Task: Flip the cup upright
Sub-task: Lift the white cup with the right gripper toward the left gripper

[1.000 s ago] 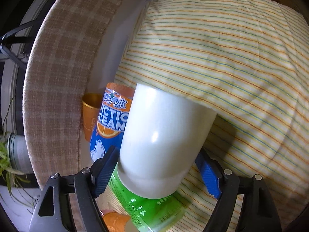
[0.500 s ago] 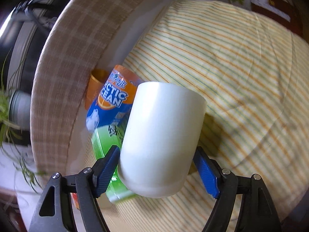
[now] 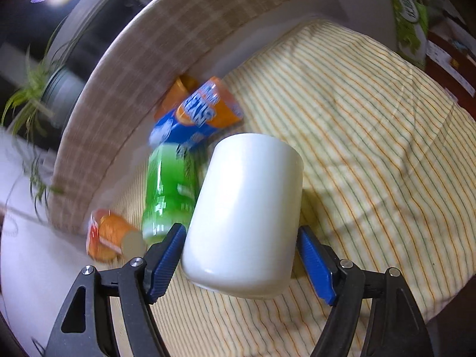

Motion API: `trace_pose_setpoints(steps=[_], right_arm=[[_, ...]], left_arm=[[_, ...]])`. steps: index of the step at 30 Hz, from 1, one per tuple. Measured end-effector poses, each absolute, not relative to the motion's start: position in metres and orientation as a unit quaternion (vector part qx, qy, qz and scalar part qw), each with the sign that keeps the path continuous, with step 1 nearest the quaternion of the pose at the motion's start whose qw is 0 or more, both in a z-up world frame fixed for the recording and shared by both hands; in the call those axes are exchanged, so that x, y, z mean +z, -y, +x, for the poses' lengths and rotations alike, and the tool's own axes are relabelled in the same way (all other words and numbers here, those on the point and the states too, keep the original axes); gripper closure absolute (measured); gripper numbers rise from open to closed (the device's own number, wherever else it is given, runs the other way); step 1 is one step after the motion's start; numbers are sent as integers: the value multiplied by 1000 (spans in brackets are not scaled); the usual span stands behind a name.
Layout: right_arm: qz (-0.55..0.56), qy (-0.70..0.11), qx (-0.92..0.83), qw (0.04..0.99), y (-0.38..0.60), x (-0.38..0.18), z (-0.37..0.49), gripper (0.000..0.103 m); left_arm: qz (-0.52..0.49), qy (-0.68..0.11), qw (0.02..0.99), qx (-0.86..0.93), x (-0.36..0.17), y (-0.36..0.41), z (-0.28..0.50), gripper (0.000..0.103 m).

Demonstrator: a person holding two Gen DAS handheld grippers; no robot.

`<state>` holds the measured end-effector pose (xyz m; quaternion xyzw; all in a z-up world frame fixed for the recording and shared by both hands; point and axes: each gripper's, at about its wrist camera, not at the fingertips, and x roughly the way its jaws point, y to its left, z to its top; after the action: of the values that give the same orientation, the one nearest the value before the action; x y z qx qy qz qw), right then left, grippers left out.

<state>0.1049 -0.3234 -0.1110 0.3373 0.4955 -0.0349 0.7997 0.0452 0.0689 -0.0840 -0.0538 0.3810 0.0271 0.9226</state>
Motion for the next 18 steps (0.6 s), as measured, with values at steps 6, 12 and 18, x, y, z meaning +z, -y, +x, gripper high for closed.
trace_pose_setpoints(steps=[6,12,18], right_arm=[[297,-483,-18,823,310,-105,89,25],[249,-457,15,854,284,-82,71,25],[187,-434,71,878,242,-62,63,25]], left_arm=[[-53,-385,921,24,-85,-65,43,0],[-75,-396,915,21,-88,-70,44,0],[-92,-403,910,27,-89,-79,44,0]])
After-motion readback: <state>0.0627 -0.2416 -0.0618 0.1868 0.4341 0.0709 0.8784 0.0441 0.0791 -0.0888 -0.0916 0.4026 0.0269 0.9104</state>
